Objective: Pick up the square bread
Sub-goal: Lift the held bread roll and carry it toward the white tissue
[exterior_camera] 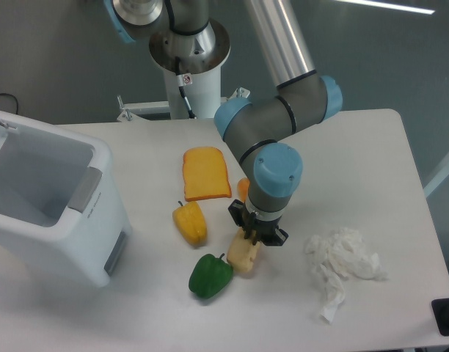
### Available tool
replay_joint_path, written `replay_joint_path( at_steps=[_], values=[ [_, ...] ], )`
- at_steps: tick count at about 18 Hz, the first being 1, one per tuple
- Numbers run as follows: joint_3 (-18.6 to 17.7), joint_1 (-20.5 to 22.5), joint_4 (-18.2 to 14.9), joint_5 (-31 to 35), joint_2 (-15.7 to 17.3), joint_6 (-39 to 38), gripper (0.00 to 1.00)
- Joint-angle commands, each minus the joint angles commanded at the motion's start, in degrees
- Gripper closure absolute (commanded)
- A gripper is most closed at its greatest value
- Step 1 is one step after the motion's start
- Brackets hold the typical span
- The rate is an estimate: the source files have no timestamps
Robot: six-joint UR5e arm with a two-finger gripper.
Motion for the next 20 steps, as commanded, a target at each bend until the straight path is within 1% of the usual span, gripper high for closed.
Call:
replay_joint_path(
  at_steps=[2, 3, 4, 5, 7, 8, 11, 16, 18, 20],
  values=[
    [2.55, 0.79, 0.00, 0.00, 0.00, 0.00, 0.80],
    [3.52, 1.49, 0.00, -0.09, 0.00, 0.00, 0.81],
    [3.96, 1.76, 0.00, -0.35, 0.00, 0.26, 0.82],
    [4.40, 1.94, 0.00, -0.62, 0.09, 0.52, 0.91],
    [4.84, 2.20, 0.00, -0.62, 0.35, 0.61, 0.98],
    [5.28, 2.29, 0.00, -0.62, 0.44, 0.61, 1.00],
    [6.86, 2.55, 0.00, -0.71, 0.53, 0.61, 1.00],
    [8.27, 3.87, 0.00, -3.17, 1.15, 0.61, 1.00],
    [9.50, 4.39, -0.09, -4.21, 0.97, 0.70, 1.00],
    [9.68, 4.84, -0.09, -5.28, 1.06, 0.61, 1.00]
  ],
)
